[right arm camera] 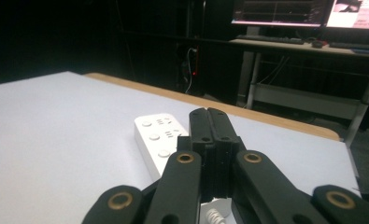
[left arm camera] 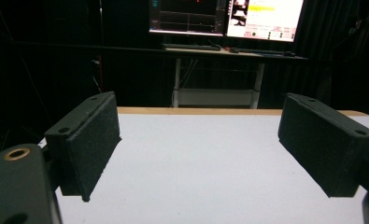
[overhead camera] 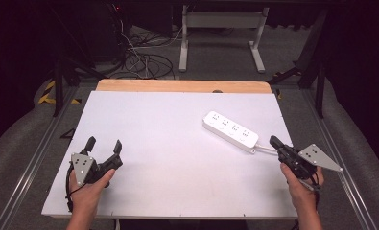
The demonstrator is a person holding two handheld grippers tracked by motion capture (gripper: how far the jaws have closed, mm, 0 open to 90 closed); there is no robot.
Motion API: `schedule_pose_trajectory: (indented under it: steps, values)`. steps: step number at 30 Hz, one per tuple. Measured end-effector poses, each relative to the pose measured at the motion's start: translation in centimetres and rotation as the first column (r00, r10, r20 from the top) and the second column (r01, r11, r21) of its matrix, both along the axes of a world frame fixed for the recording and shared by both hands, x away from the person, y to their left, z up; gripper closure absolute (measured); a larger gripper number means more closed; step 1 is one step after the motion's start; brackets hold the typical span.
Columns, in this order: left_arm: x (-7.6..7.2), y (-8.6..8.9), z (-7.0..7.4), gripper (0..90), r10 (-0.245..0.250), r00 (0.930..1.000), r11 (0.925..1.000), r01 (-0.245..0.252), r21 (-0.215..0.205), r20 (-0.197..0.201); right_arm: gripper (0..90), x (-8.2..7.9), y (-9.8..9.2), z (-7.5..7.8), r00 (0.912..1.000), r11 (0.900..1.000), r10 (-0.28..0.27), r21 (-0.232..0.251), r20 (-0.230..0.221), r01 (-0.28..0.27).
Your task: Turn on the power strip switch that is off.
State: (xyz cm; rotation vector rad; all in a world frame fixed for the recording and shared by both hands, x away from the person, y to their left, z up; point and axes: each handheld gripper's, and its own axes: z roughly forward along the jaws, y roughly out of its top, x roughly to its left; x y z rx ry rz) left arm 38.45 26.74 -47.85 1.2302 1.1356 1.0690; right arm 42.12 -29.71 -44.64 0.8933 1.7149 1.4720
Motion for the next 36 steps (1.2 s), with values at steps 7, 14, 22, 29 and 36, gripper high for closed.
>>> schedule_pose_trajectory:
  steps: [7, 14, 22, 29, 36]
  values:
    - [0.0, 0.0, 0.0, 13.5, -0.002, 1.0, 1.0, 0.002, 0.003, 0.0, 90.0, 1.1, 1.4, 0.1, 0.9985, 0.999, 0.022, -0.037, -0.05, -0.024]
    - [0.1, -0.1, -0.1, 13.6, -0.008, 1.0, 0.9999, 0.008, 0.01, -0.003, 90.0, 2.2, 2.8, -0.1, 0.993, 0.997, 0.035, -0.061, -0.113, -0.042]
    - [0.1, -0.3, -0.1, 13.6, -0.014, 0.9999, 0.9997, 0.015, 0.017, -0.005, 90.0, 4.2, 4.6, -0.5, 0.9722, 0.993, 0.033, -0.103, -0.232, -0.058]
    - [0.1, -0.2, -0.1, 13.7, -0.011, 0.9999, 0.9997, 0.011, 0.021, -0.007, 90.0, 5.3, 5.2, -0.8, 0.9568, 0.993, 0.002, -0.112, -0.291, -0.036]
    - [0.1, -0.3, -0.1, 13.7, -0.011, 0.9999, 0.9997, 0.011, 0.02, -0.007, 90.0, 6.5, 5.8, -1.3, 0.9388, 0.989, -0.014, -0.14, -0.344, -0.036]
